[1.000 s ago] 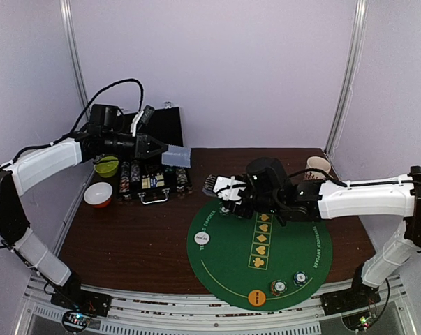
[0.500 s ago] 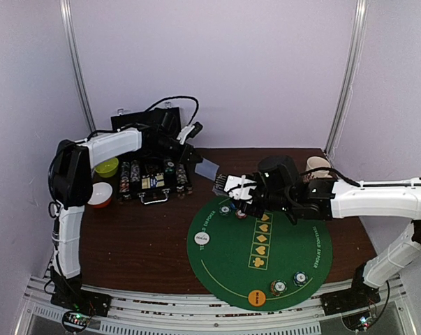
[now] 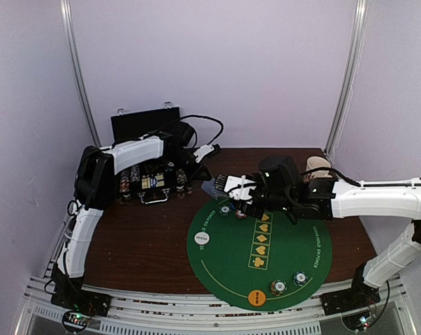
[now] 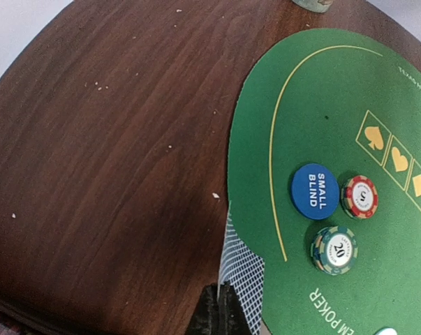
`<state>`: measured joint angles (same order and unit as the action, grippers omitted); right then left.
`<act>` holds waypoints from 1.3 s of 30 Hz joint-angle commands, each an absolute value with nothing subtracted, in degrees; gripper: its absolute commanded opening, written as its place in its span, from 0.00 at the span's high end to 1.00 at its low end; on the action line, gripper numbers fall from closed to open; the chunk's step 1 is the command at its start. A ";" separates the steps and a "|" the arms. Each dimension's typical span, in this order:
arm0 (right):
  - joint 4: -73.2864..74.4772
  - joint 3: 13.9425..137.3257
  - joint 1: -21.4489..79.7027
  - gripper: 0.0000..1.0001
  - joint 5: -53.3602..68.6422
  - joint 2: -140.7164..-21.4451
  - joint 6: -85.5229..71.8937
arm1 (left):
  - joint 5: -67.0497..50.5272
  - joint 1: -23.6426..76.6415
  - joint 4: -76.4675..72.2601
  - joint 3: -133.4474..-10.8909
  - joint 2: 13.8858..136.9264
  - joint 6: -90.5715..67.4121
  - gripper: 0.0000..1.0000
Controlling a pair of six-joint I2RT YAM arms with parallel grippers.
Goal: Distribute texas hold em gaming equipment
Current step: Distribute the poker card in the small blind area.
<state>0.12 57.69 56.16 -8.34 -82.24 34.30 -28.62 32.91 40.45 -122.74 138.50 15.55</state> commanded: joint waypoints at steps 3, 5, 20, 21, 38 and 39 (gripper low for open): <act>-0.50 57.68 55.87 0.57 -7.79 -81.47 33.62 | -20.72 34.55 40.78 -124.55 141.35 25.38 1.00; -0.40 57.74 55.88 0.57 -7.82 -81.47 33.55 | -19.46 34.75 40.78 -124.58 142.15 26.91 1.00; -0.04 57.27 55.81 0.57 -7.83 -80.79 32.43 | -17.89 36.22 32.26 -123.40 142.88 30.13 1.00; -0.08 57.29 55.82 0.57 -7.82 -80.77 32.43 | -17.97 36.29 31.93 -123.40 142.98 30.25 1.00; 0.09 57.52 55.86 0.57 -8.00 -81.21 32.27 | -12.50 38.61 27.56 -123.66 146.15 31.89 1.00; 0.13 57.56 55.88 0.57 -7.95 -81.21 32.21 | -11.84 38.63 27.12 -123.66 146.11 31.61 1.00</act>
